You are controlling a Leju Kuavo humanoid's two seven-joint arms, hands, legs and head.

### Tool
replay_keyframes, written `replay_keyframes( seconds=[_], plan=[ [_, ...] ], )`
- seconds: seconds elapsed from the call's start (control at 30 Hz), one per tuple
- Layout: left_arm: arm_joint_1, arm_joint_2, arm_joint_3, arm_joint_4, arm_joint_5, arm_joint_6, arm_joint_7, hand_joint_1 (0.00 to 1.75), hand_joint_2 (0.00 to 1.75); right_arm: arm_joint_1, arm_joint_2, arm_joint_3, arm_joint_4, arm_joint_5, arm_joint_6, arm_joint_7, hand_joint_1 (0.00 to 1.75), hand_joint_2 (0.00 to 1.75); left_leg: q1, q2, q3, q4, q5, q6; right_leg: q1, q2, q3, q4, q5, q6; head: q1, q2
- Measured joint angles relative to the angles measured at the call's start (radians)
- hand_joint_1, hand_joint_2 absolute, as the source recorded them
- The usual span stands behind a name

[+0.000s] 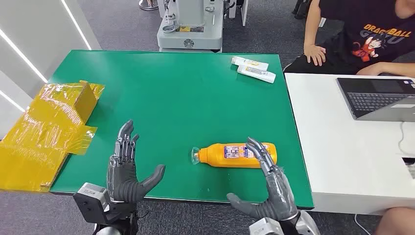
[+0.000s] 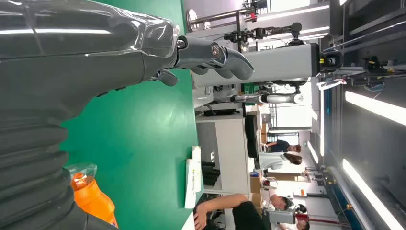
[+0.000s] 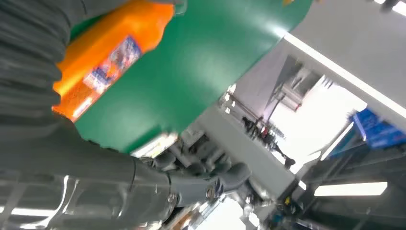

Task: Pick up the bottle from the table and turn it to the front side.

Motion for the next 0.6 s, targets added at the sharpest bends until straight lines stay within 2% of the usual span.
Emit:
replay_keyframes(
  seconds=[0.1, 0.17, 0.23, 0.3, 0.37, 0.43, 0.5, 0.6],
  plan=[
    [0.0, 0.0, 0.0, 0.0, -0.002, -0.01, 0.001, 0.0, 1.75, -0.025, -0.033, -0.021, 0.006, 0.067, 0.014, 0.052, 0.0, 1.75, 0.0, 0.0, 0.0, 0.0, 0.0, 0.0, 0.0, 0.001, 0.0, 0.0, 0.001, 0.0, 0.0, 0.0],
    [-0.002, 0.0, 0.0, 0.0, -0.006, -0.032, 0.007, 0.0, 1.75, -0.062, -0.096, -0.048, 0.017, 0.075, 0.058, 0.09, 0.0, 1.75, 0.0, 0.0, 0.0, 0.0, 0.0, 0.0, 0.0, 0.0, 0.0, 0.0, 0.001, 0.001, 0.0, 0.0],
    [-0.007, -0.004, 0.0, 0.0, -0.012, -0.07, 0.019, 0.0, 1.75, -0.112, -0.197, -0.095, 0.035, -0.004, 0.158, 0.116, 0.0, 1.75, -0.001, 0.0, 0.0, 0.001, 0.001, 0.001, -0.001, 0.0, 0.0, -0.001, 0.002, 0.002, 0.0, 0.0],
    [-0.017, -0.009, 0.0, 0.0, -0.015, -0.107, 0.026, 0.0, 1.75, -0.182, -0.318, -0.147, 0.061, -0.125, 0.312, 0.135, 0.0, 1.75, -0.002, 0.0, -0.001, 0.002, 0.001, 0.003, -0.002, 0.0, 0.0, -0.001, 0.004, 0.003, 0.0, 0.0],
    [-0.03, -0.014, 0.0, 0.0, -0.017, -0.129, 0.027, 0.0, 1.75, -0.283, -0.424, -0.175, 0.099, -0.236, 0.468, 0.141, 0.0, 1.75, -0.003, 0.001, -0.001, 0.002, 0.001, 0.004, -0.002, 0.002, 0.0, -0.001, 0.006, 0.004, 0.0, 0.0],
    [-0.044, -0.018, 0.0, 0.001, -0.017, -0.138, 0.027, 0.0, 1.75, -0.394, -0.502, -0.184, 0.143, -0.301, 0.561, 0.149, 0.0, 1.75, -0.003, 0.002, 0.0, 0.003, 0.001, 0.005, -0.003, 0.003, 0.0, -0.001, 0.006, 0.004, 0.0, 0.0],
    [-0.051, -0.021, 0.0, 0.001, -0.016, -0.143, 0.027, 0.0, 1.75, -0.473, -0.555, -0.183, 0.177, -0.328, 0.588, 0.163, 0.0, 1.75, -0.003, 0.001, 0.0, 0.003, 0.002, 0.006, -0.003, 0.002, 0.0, -0.001, 0.006, 0.004, 0.0, 0.0],
    [-0.052, -0.025, 0.0, 0.001, -0.016, -0.146, 0.027, 0.0, 1.75, -0.527, -0.604, -0.172, 0.203, -0.344, 0.58, 0.179, 0.0, 1.75, -0.003, -0.001, -0.001, 0.002, 0.003, 0.006, -0.002, -0.001, 0.0, -0.001, 0.006, 0.004, 0.0, 0.0]
  ],
)
